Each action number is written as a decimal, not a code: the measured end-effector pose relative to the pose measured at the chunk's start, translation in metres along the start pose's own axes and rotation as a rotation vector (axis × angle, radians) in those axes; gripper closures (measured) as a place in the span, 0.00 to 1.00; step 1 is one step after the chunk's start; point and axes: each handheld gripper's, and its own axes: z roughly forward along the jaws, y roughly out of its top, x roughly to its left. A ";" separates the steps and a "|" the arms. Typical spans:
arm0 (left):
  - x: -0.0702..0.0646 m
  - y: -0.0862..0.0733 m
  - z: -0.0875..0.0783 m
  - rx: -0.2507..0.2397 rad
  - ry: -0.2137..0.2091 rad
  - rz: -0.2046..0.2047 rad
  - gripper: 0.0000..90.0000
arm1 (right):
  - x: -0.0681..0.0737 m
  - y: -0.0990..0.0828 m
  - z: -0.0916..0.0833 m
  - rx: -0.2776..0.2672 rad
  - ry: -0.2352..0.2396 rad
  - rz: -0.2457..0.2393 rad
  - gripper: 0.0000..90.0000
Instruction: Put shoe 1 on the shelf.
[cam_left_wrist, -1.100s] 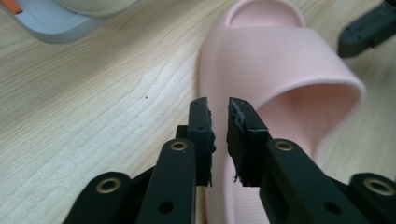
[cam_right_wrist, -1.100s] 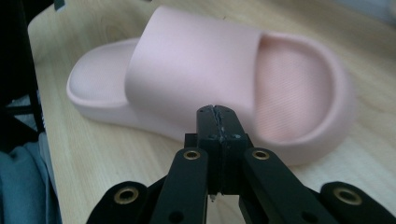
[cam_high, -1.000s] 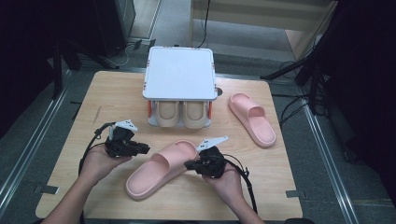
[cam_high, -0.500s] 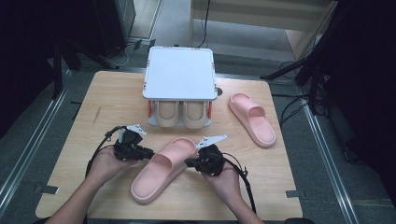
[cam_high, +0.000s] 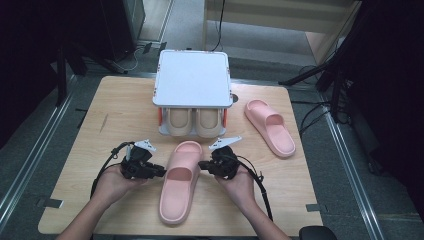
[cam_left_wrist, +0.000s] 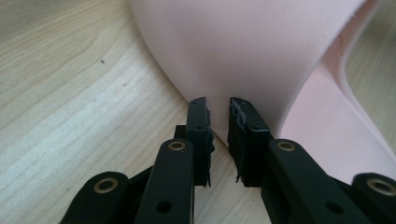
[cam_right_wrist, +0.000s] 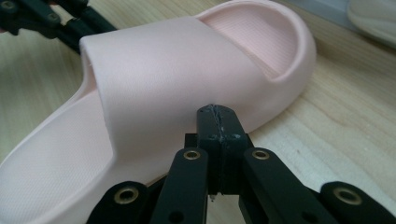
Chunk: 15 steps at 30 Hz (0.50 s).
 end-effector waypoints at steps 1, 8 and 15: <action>-0.002 -0.001 0.000 0.002 0.000 0.001 0.87 | -0.001 0.001 0.001 -0.002 -0.004 -0.002 1.00; -0.002 -0.003 -0.003 -0.014 0.004 -0.003 0.83 | -0.005 0.005 0.004 -0.008 -0.007 -0.007 1.00; 0.008 0.001 -0.020 -0.090 -0.005 -0.041 0.75 | -0.008 0.004 -0.005 -0.038 -0.020 -0.018 0.93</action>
